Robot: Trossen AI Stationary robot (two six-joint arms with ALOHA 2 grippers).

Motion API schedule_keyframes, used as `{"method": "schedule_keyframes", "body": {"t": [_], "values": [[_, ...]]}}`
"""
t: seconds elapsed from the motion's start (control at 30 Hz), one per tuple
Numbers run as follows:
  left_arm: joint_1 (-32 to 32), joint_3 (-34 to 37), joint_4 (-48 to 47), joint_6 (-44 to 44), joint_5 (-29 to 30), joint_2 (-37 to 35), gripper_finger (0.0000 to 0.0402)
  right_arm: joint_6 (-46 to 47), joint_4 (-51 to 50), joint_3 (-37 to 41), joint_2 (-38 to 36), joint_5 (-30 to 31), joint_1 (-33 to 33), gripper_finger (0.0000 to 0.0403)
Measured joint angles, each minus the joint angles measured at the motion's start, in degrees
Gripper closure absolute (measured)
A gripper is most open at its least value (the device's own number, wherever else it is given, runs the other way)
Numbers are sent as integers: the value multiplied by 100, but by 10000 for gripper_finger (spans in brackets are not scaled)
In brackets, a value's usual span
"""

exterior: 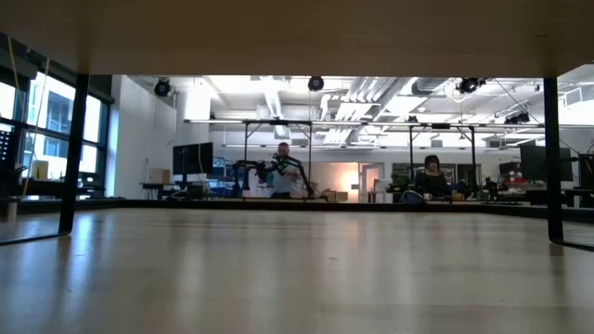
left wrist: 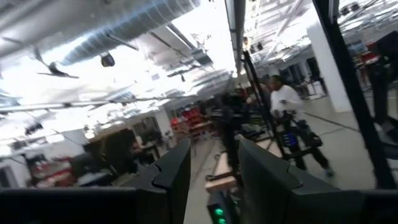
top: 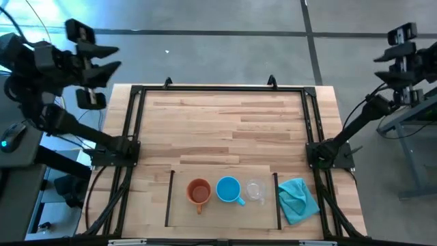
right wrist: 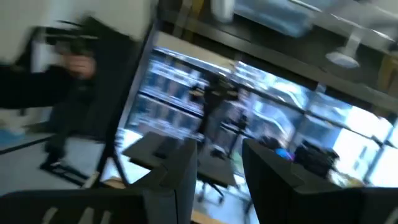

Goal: Stack small to large cups/mugs on shelf
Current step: Return to Home Position

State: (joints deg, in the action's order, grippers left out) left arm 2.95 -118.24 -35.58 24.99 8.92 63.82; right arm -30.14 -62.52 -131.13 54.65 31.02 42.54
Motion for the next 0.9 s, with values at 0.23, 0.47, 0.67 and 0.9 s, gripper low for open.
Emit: {"method": "schedule_keyframes", "body": {"t": [0.23, 0.47, 0.67, 0.9], "values": [[914, 1522, 742, 9, -683, -1396, 277, -79, -182, 206, -7, -712, 201, 281], [980, 3180, 1888, -245, -697, -2624, 277, 543, -270, 928, 7, -763, 668, 281], [978, 3962, 2372, -625, -876, -3054, 277, 1189, -144, 1384, 10, -1336, 818, 281], [978, 4112, 2205, -1167, -1370, -3066, 277, 2360, -139, 1894, -68, -1518, 826, 281]]}}
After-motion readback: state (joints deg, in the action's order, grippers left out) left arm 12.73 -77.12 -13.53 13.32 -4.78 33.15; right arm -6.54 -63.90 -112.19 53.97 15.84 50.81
